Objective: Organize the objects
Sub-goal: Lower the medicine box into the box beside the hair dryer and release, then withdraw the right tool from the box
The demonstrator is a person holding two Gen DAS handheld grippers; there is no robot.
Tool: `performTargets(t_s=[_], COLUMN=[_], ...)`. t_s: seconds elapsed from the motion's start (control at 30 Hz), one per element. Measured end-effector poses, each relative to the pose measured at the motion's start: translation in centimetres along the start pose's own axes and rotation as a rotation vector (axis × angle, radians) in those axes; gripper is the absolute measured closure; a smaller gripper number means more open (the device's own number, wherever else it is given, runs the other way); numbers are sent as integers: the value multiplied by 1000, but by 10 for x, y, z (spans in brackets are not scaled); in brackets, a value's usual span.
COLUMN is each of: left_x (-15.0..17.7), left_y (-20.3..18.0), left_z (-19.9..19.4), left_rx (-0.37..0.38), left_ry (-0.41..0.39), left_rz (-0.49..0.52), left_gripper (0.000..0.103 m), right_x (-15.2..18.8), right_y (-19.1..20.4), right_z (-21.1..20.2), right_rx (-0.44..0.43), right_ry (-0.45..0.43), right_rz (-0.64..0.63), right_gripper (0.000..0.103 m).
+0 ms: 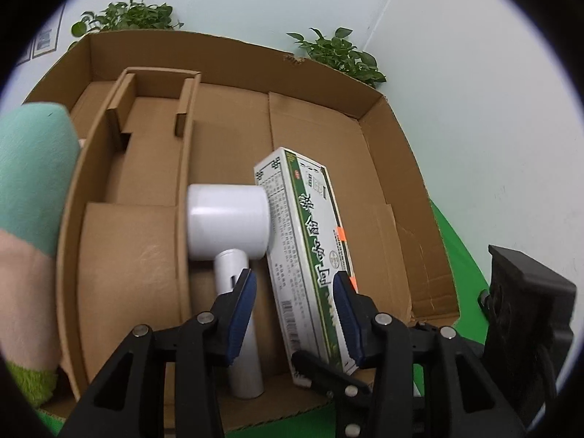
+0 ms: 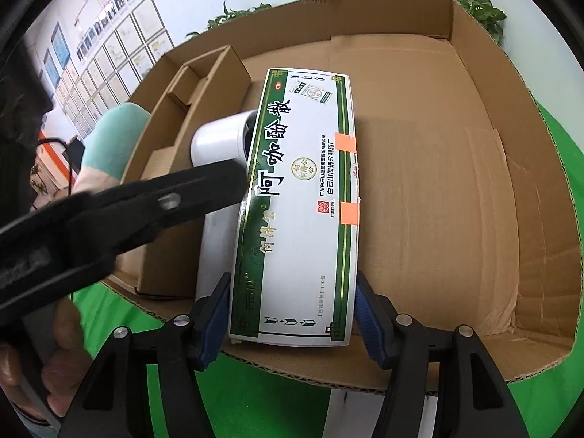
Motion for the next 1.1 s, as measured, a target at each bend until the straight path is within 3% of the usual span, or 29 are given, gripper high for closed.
performTargets(t_s=[0.17, 0.27, 0.47, 0.63, 0.7, 0.77, 0.83, 0.9, 0.97, 1.1], left_x=[4, 7, 17, 21, 22, 25, 28, 32, 40, 54], left_y=[6, 5, -1, -6, -8, -13, -22, -32, -45, -63], left_z=[-18, -24, -31, -40, -44, -46, -49, -55, -65, -80], left_rx=[-13, -9, -3, 3, -34, -119, -183, -229, -277, -362], left_ry=[-34, -36, -34, -43, -60, -73, -75, -100, -149, -194], left_rz=[9, 23, 42, 56, 80, 122, 170, 203, 247, 325], left_gripper=[60, 60, 60, 60, 60, 60, 58, 41, 25, 21], right_x=[-4, -2, -3, -9, -8, -1, 8, 19, 33, 55], right_y=[2, -1, -11, -12, -12, -14, -15, -16, -18, -16], right_z=[1, -9, -20, -32, -49, -68, -80, -92, -105, -131], right_rx=[-10, -1, -4, 21, 46, 83, 128, 189, 246, 324], right_ry=[27, 21, 3, -47, -101, -148, -173, -195, -210, -254], right_rz=[5, 3, 25, 34, 39, 46, 44, 40, 40, 17], right_gripper=[38, 31, 31, 40, 40, 37, 11, 1, 1, 1])
Point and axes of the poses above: each gripper's, at about its wrist camera, not at the fingertips, and z roughly the way its jaws point, y to its left, x to its underside, the point moved 1 cm from there along z, roughly the way its jaws point, and after that the axes turned 13 degrees about x, right-handed, at the moved point
